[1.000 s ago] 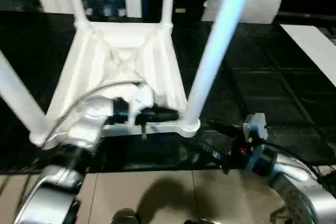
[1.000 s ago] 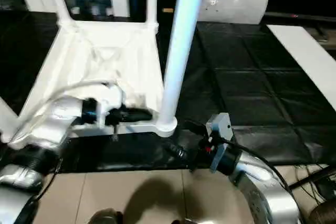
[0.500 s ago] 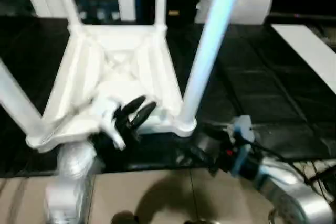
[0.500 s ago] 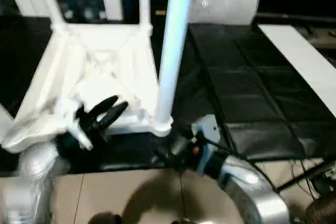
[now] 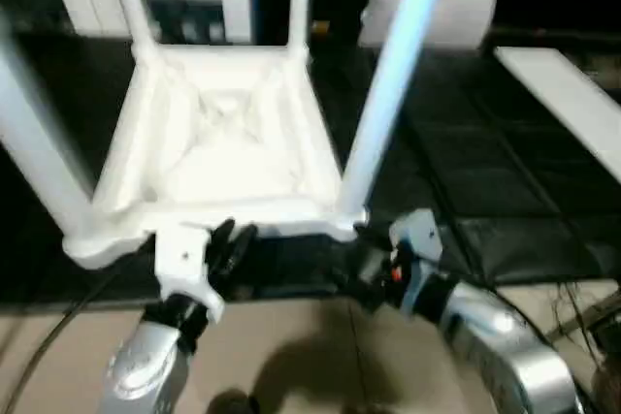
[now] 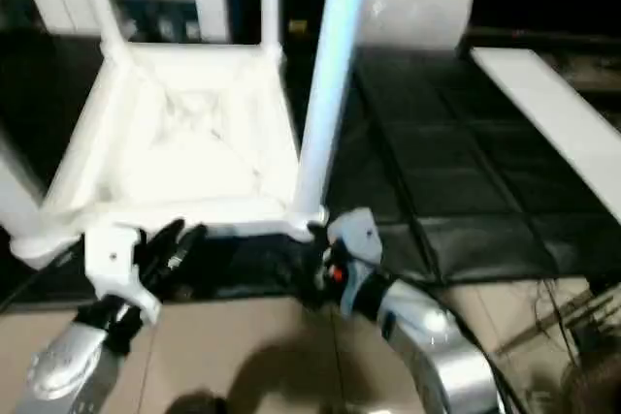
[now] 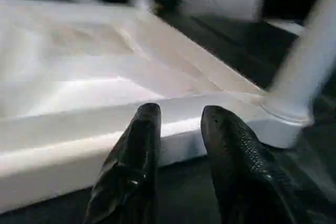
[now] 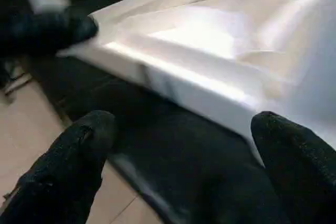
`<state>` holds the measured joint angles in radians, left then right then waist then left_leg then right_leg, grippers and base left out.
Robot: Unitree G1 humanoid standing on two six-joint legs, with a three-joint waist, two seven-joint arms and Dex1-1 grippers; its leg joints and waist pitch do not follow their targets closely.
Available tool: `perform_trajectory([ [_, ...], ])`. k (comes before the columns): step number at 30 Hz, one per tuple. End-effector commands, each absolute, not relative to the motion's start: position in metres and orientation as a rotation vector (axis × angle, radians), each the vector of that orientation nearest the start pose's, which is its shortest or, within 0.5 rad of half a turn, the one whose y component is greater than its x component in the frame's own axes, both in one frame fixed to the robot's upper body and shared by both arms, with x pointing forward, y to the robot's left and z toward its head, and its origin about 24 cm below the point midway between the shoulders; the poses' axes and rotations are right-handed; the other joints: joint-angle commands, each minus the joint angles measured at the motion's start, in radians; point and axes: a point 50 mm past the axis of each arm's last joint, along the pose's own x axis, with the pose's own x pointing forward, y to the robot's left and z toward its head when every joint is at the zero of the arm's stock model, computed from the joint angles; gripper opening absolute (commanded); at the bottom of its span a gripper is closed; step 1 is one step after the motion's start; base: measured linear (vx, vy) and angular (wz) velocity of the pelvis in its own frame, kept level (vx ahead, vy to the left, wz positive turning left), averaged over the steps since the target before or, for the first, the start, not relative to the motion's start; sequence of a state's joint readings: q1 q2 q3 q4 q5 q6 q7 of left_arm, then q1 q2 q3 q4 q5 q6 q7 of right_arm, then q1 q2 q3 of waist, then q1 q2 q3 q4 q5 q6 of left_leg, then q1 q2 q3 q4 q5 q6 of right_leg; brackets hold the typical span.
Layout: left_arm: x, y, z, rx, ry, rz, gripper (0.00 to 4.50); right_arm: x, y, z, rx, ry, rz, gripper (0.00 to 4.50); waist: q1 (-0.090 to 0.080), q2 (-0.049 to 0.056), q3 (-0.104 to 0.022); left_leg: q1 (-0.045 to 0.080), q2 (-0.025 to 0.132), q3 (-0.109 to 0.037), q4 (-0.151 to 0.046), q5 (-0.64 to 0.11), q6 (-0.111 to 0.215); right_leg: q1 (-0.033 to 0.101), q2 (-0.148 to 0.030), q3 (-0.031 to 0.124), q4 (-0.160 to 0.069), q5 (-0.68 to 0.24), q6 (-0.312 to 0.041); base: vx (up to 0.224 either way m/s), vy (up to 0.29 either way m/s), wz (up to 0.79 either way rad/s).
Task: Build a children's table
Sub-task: Rotate leg to tighten, then flip table
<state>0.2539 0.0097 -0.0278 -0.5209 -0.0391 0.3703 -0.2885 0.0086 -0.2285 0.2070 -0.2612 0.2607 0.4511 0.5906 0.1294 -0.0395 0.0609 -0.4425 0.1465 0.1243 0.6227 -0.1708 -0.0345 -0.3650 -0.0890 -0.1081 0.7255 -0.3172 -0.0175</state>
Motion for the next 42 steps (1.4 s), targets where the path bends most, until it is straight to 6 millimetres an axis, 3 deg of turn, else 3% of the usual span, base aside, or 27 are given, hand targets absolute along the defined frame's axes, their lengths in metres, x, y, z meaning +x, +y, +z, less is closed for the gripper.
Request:
perform_trajectory([
  [1, 0.197, 0.140, 0.070, -0.060, 0.122, -0.211, 1.46, 0.229, -0.104, 0.056, 0.057, 0.235, 0.858, 4.50, 0.001, 0.005, -0.012, 0.055, 0.016, -0.045, 0.005, -0.698, -0.169, -0.054, -0.101, 0.025, -0.201, -0.776, -0.216, -0.105, -0.128, 0.73],
  [2, 0.196, 0.140, 0.071, -0.071, 0.114, -0.206, 1.46, 0.229, -0.104, 0.056, 0.059, 0.233, 0.856, 4.50, -0.038, -0.029, 0.019, 0.112, -0.047, -0.010, 0.278, -0.284, -0.022, -0.120, -0.170, -0.048, -0.321, -0.990, -0.338, -0.084, -0.060, 0.61],
  [3, 0.196, 0.143, 0.070, -0.059, 0.121, -0.173, 1.46, 0.231, -0.105, 0.057, 0.063, 0.228, 0.850, 4.50, -0.021, 0.001, 0.015, 0.046, -0.014, -0.027, 0.266, -0.235, 0.000, -0.006, -0.215, -0.010, -0.298, -0.941, -0.353, -0.076, 0.037, 0.35],
  [4, 0.197, 0.147, 0.071, -0.056, 0.110, -0.131, 1.46, 0.234, -0.107, 0.058, 0.083, 0.216, 0.826, 4.50, -0.033, 0.006, 0.017, 0.117, 0.019, -0.063, 0.196, -0.292, -0.049, 0.031, -0.246, -0.042, -0.280, -0.848, -0.113, -0.076, 0.037, 0.35],
  [5, 0.198, 0.150, 0.072, -0.050, 0.098, -0.106, 1.46, 0.236, -0.109, 0.058, 0.100, 0.213, 0.809, 4.50, -0.031, 0.016, 0.002, 0.172, 0.020, -0.062, 0.128, -0.321, -0.033, 0.023, -0.213, 0.007, -0.260, -0.749, -0.089, -0.113, 0.044, 0.40],
  [6, 0.199, 0.153, 0.072, -0.058, 0.091, -0.086, 1.46, 0.238, -0.110, 0.058, 0.104, 0.206, 0.796, 4.50, -0.043, 0.037, 0.007, 0.171, 0.074, -0.071, 0.015, -0.557, -0.015, 0.035, -0.141, -0.052, -0.206, -0.589, -0.025, -0.100, 0.026, 0.16],
  [7, 0.200, 0.155, 0.072, -0.062, 0.090, -0.073, 1.46, 0.239, -0.110, 0.058, 0.105, 0.201, 0.789, 4.50, -0.058, 0.046, 0.005, 0.135, 0.077, -0.066, -0.052, -0.681, -0.015, 0.054, -0.095, -0.064, -0.142, -0.481, -0.006, -0.100, 0.026, 0.16],
  [8, 0.200, 0.156, 0.072, -0.059, 0.084, -0.067, 1.46, 0.239, -0.110, 0.058, 0.099, 0.197, 0.789, 4.50, -0.068, 0.076, -0.001, 0.096, 0.053, -0.057, -0.152, -0.790, -0.001, 0.090, -0.015, -0.078, -0.002, -0.188, -0.033, -0.097, 0.052, -0.09],
  [9, 0.201, 0.157, 0.073, -0.049, 0.082, -0.057, 1.65, 0.240, -0.110, 0.058, 0.081, 0.188, 0.788, 4.50, -0.077, 0.063, 0.010, 0.095, 0.053, -0.059, -0.168, -0.819, 0.010, 0.079, 0.004, -0.065, 0.004, -0.107, -0.030, -0.059, 0.044, -0.06],
  [10, 0.201, 0.157, 0.073, -0.048, 0.081, -0.056, 1.65, 0.240, -0.110, 0.059, 0.080, 0.185, 0.788, 4.50, -0.085, 0.047, 0.006, 0.122, 0.063, -0.060, -0.167, -0.841, -0.005, 0.045, -0.008, -0.037, -0.015, -0.044, -0.025, -0.072, 0.065, -0.01],
  [11, 0.202, 0.161, 0.076, -0.022, 0.063, -0.020, 1.80, 0.241, -0.111, 0.061, 0.074, 0.150, 0.791, 4.50, -0.092, 0.015, -0.009, 0.107, 0.062, -0.076, -0.123, -0.759, -0.024, 0.065, -0.081, 0.028, -0.094, -0.121, -0.008, 0.000, 0.000, 0.00],
  [12, 0.203, 0.163, 0.077, -0.007, 0.057, 0.000, 1.86, 0.241, -0.111, 0.062, 0.080, 0.138, 0.793, 4.50, -0.071, 0.007, -0.006, 0.114, 0.057, -0.069, -0.054, -0.581, -0.038, 0.042, -0.164, 0.096, -0.194, -0.372, -0.027, 0.000, 0.000, 0.00],
  [13, 0.203, 0.167, 0.078, 0.000, 0.053, 0.036, 1.86, 0.241, -0.111, 0.063, 0.098, 0.137, 0.804, 4.50, -0.071, 0.006, -0.006, 0.114, 0.067, -0.076, -0.040, -0.504, -0.032, 0.046, -0.185, 0.110, -0.208, -0.453, -0.048, 0.000, 0.000, 0.00],
  [14, 0.204, 0.170, 0.078, 0.003, 0.052, 0.060, 1.94, 0.241, -0.111, 0.064, 0.110, 0.139, 0.812, 4.50, -0.074, 0.008, -0.021, 0.098, 0.083, -0.082, -0.062, -0.342, -0.034, 0.065, -0.153, 0.095, -0.188, -0.344, -0.074, 0.000, 0.000, 0.00],
  [15, 0.204, 0.171, 0.078, 0.002, 0.051, 0.068, 2.06, 0.241, -0.111, 0.064, 0.113, 0.139, 0.815, 4.50, -0.074, 0.009, -0.029, 0.096, 0.087, -0.080, -0.068, -0.285, -0.028, 0.067, -0.138, 0.089, -0.175, -0.225, -0.083, 0.000, 0.000, 0.00],
  [16, 0.205, 0.174, 0.078, 0.016, 0.057, 0.090, 2.14, 0.241, -0.111, 0.065, 0.128, 0.138, 0.818, 4.50, -0.076, 0.018, -0.038, 0.104, 0.087, -0.069, -0.076, -0.212, -0.020, 0.056, -0.111, 0.085, -0.161, 0.035, -0.113, 0.000, 0.000, 0.00],
  [20, 0.206, 0.167, 0.080, -0.007, 0.029, 0.006, 2.43, 0.246, -0.108, 0.069, 0.139, 0.095, 0.794, 4.50, -0.069, 0.022, -0.055, 0.091, 0.080, -0.059, -0.058, 0.012, 0.043, 0.060, -0.107, 0.087, -0.142, 0.357, -0.169, 0.000, 0.000, 0.00],
  [25, 0.203, 0.155, 0.075, -0.042, 0.060, -0.062, 2.94, 0.240, -0.107, 0.066, 0.078, 0.138, 0.792, 4.50, -0.061, 0.022, -0.046, 0.081, 0.088, -0.056, -0.070, -0.062, 0.095, 0.062, -0.105, 0.090, -0.148, 0.250, -0.218, 0.000, 0.000, 0.00],
  [26, 0.202, 0.154, 0.074, -0.037, 0.062, -0.064, 2.99, 0.239, -0.106, 0.065, 0.067, 0.145, 0.798, 4.50, -0.061, 0.019, -0.040, 0.028, 0.055, -0.091, -0.078, -0.086, 0.172, 0.100, -0.116, 0.051, -0.151, 0.199, -0.182, 0.000, 0.000, 0.00],
  [27, 0.202, 0.154, 0.074, -0.028, 0.060, -0.064, 2.99, 0.236, -0.105, 0.063, 0.049, 0.148, 0.823, 4.50, -0.051, 0.028, -0.048, 0.044, 0.053, -0.096, -0.069, -0.094, 0.185, 0.094, -0.118, 0.042, -0.159, 0.166, -0.177, -0.020, -0.017, 0.36],
  [28, 0.202, 0.155, 0.073, -0.027, 0.061, -0.063, 3.06, 0.236, -0.104, 0.063, 0.041, 0.145, 0.828, 4.50, -0.056, 0.042, -0.047, 0.017, 0.022, -0.125, -0.070, -0.059, 0.237, 0.117, -0.112, 0.006, -0.170, 0.111, -0.146, -0.020, -0.017, 0.36],
  [31, 0.205, 0.163, 0.073, 0.002, 0.066, -0.035, 3.39, 0.241, -0.105, 0.062, 0.061, 0.131, 0.786, 4.50, -0.063, 0.057, -0.043, 0.025, -0.002, -0.162, -0.083, -0.061, 0.219, 0.111, -0.071, -0.022, -0.173, 0.007, -0.121, -0.030, -0.017, 0.49],
  [32, 0.208, 0.167, 0.072, 0.017, 0.073, -0.023, 3.42, 0.243, -0.106, 0.063, 0.087, 0.126, 0.761, 4.50, -0.077, 0.068, -0.042, 0.086, 0.056, -0.149, -0.067, -0.140, 0.168, 0.061, -0.065, 0.012, -0.176, -0.045, -0.115, 0.013, -0.034, 0.36],
  [33, 0.208, 0.167, 0.072, 0.017, 0.073, -0.023, 3.44, 0.243, -0.106, 0.063, 0.087, 0.126, 0.761, 4.50, -0.083, 0.048, -0.033, 0.078, 0.079, -0.156, -0.070, -0.180, 0.152, 0.063, -0.085, 0.035, -0.174, -0.032, -0.126, 0.000, 0.000, 0.00],
  [34, 0.211, 0.173, 0.074, 0.031, 0.070, -0.010, 3.62, 0.246, -0.107, 0.066, 0.104, 0.117, 0.739, 4.50, -0.062, 0.053, -0.026, 0.055, 0.077, -0.137, -0.087, -0.299, 0.045, 0.082, -0.113, 0.050, -0.180, -0.041, -0.154, 0.000, 0.000, 0.00],
  [36, 0.215, 0.177, 0.076, 0.035, 0.064, -0.009, 3.81, 0.247, -0.108, 0.068, 0.090, 0.111, 0.738, 4.50, -0.054, 0.054, -0.029, 0.060, 0.078, -0.124, -0.094, -0.345, -0.010, 0.084, -0.117, 0.052, -0.187, -0.076, -0.142, -0.032, -0.007, -0.03],
  [42, 0.234, 0.195, 0.077, 0.079, 0.088, 0.010, 4.18, 0.251, -0.104, 0.075, 0.120, 0.065, 0.780, 4.50, -0.059, 0.054, -0.035, 0.069, 0.082, -0.099, -0.106, -0.405, -0.053, 0.070, -0.113, 0.057, -0.195, -0.114, -0.115, 0.000, 0.000, 0.00],
])
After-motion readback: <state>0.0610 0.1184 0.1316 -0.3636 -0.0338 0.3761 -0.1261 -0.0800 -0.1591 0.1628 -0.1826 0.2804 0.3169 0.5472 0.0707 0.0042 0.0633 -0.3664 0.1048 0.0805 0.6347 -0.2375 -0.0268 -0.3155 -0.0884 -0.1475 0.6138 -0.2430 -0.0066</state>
